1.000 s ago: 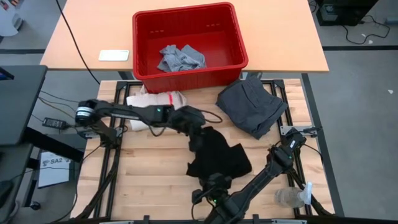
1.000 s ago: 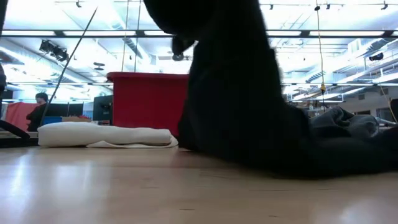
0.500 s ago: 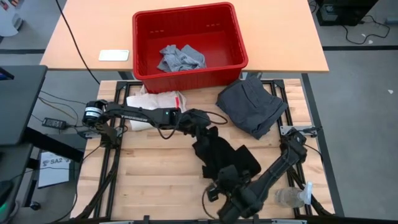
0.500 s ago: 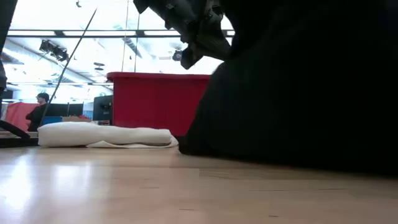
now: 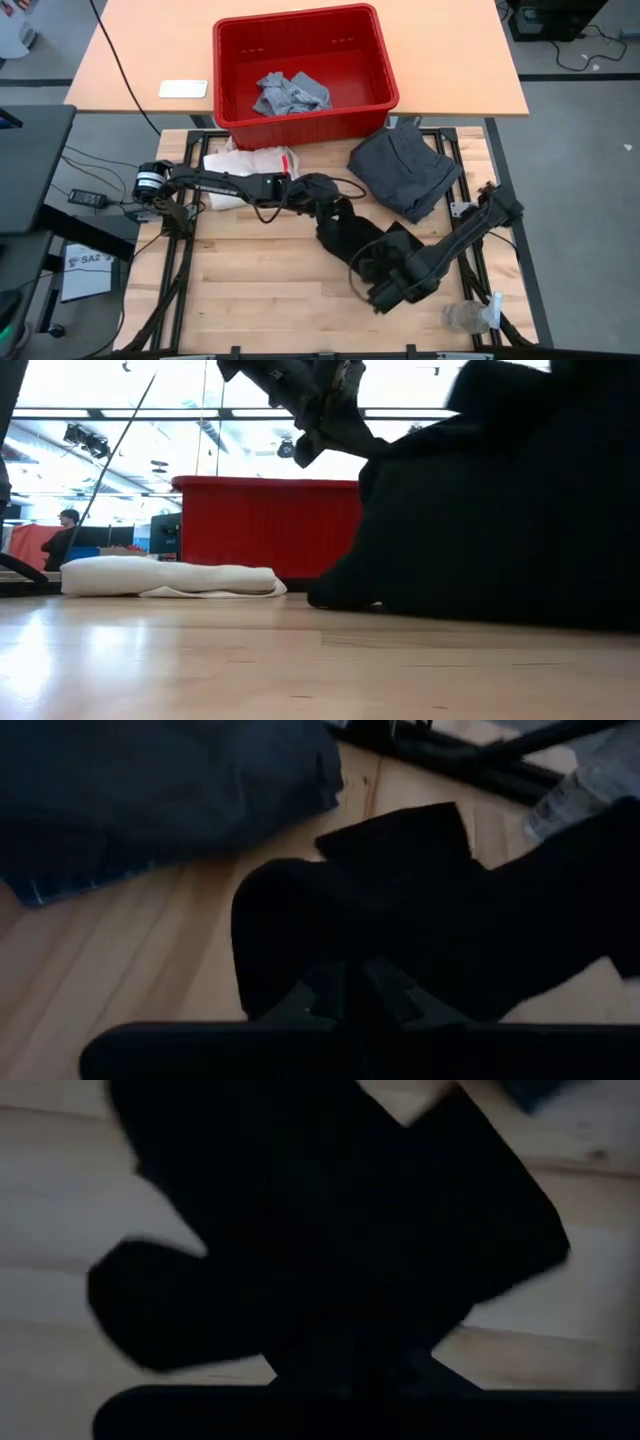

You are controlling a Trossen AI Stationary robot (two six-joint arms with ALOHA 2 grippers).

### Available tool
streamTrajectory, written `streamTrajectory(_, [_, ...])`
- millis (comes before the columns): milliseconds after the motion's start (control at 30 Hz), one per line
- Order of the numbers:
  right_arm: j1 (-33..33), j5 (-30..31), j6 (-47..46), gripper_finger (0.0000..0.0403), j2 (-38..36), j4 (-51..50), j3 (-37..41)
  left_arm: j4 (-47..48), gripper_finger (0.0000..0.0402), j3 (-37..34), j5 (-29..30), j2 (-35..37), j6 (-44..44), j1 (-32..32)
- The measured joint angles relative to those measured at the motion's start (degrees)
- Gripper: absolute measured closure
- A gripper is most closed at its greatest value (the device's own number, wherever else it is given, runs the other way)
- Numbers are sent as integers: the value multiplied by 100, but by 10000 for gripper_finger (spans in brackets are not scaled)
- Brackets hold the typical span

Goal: Fold laundry
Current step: Fold the black shirt

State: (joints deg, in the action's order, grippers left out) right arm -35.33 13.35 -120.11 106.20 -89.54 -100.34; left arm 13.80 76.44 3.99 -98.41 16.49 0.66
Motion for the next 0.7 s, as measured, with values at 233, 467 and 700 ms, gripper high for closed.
streamTrajectory(233, [458, -566, 54, 396, -862, 119, 1345, -997, 389, -2, 400, -516, -122, -45])
streamTrajectory(467, [812, -827, 173, 390, -1715, 377, 2884, -2167, 388, -7, 544, -1428, -430, 132])
streamTrajectory(700, [1274, -334, 323, 378, -2551, 1633, 4607, -2455, 388, 13, 539, -1794, -468, 433])
